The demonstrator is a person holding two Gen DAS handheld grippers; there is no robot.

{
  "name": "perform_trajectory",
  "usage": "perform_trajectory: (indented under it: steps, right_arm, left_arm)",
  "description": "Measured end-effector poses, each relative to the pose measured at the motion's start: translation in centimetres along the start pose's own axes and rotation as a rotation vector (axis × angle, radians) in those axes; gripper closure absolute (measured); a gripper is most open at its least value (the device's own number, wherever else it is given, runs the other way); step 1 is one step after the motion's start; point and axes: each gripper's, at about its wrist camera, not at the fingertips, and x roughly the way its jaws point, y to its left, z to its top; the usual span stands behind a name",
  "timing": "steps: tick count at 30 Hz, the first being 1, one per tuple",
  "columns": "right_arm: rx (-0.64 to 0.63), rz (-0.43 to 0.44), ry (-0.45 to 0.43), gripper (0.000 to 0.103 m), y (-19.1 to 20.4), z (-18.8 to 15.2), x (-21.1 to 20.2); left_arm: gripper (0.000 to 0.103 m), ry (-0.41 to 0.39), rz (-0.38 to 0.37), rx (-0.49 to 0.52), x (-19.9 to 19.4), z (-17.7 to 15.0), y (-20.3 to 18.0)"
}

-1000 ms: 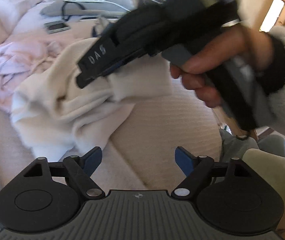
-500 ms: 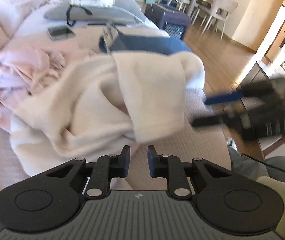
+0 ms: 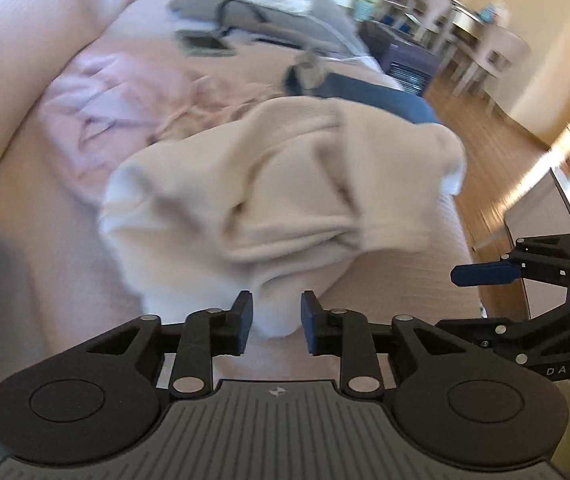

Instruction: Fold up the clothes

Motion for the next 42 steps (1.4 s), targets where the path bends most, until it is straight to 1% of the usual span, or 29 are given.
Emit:
perform_trajectory:
  steps: [2,3,4,6,8,11,15,17,18,19,21,26,29,30,32,33,34,36,39,42]
  right_arm:
    - [0.005,0.001,-0.014,0.048,0.1,0.8,0.9]
    - [0.015,0.001,-0.022,0.048,0.1,1.1,1.2]
    - [0.018,0.017,-0.031,0.048,0.3,1.4,1.4]
    - [-0.011,0.071,-0.038,0.048,1.2,1.7,1.5]
    - [-0.029,0.115,-0.006,0.049,2.0,2.0,2.0]
    - [0.032,0.154,0.024,0.049,1.6,2.3,3.5]
    - [0.188,0.155,0.056,0.048,-0.2,2.3,6.8]
    - [0.176,0.149,0.053,0.048,0.5,2.3,7.7]
    - [0.158,0.149,0.049,0.048,1.2,2.3,8.0]
    - [0.137,0.144,0.038,0.048,2.0,2.3,8.2]
    - [0.077,0.102,0.017,0.048,3.9,2.3,8.4]
    - [-0.065,-0.069,0.001,0.048,7.1,1.8,10.0]
    - [-0.150,-0.138,0.005,0.048,8.4,1.2,11.5]
    - [-0.173,-0.156,0.007,0.049,8.7,1.0,12.0]
    - [-0.155,-0.165,-0.010,0.064,8.3,0.9,12.3]
    - [-0.147,-0.165,-0.013,0.078,7.9,1.0,12.2]
    - [-0.145,-0.159,-0.015,0.089,7.5,1.1,11.7]
    - [-0.143,-0.143,-0.021,0.093,6.7,1.3,10.4]
    - [-0.193,-0.147,-0.054,0.094,5.6,1.2,6.5]
    - [-0.246,-0.217,-0.070,0.094,3.6,0.3,1.1]
  left_arm:
    - [0.077,0.000,0.025,-0.030,-0.2,-0.3,1.0]
    - [0.075,-0.005,0.030,-0.038,-0.4,-0.3,1.3]
    - [0.073,-0.014,0.034,-0.043,-0.7,-0.2,1.6]
    - [0.062,-0.025,0.044,-0.048,-1.1,0.0,2.0]
    - [0.060,-0.030,0.051,-0.049,-1.1,0.3,2.1]
    - [0.058,-0.032,0.043,-0.049,-0.7,0.6,1.9]
    - [0.051,-0.030,0.030,-0.048,-0.3,0.6,1.4]
    - [0.049,-0.028,0.036,-0.053,-0.3,0.5,1.4]
    - [0.046,-0.026,0.045,-0.060,-0.3,0.4,1.6]
    - [0.045,-0.025,0.053,-0.067,-0.3,0.3,1.8]
    - [0.043,-0.023,0.069,-0.089,-0.4,0.0,2.3]
    - [0.039,-0.011,0.120,-0.154,-0.6,-1.1,4.1]
    - [0.038,0.001,0.131,-0.181,-0.5,-1.7,4.8]
    - [0.037,0.003,0.132,-0.186,-0.4,-1.8,4.9]
    - [0.036,0.000,0.133,-0.185,-0.6,-2.1,4.8]
    - [0.034,-0.004,0.134,-0.183,-0.7,-2.2,4.8]
    - [0.034,-0.007,0.134,-0.187,-0.8,-2.3,4.9]
    - [0.034,-0.012,0.135,-0.194,-1.0,-2.3,5.0]
    - [0.034,-0.029,0.132,-0.193,-1.4,-2.1,5.0]
    - [0.034,-0.042,0.125,-0.188,-1.7,-1.9,4.7]
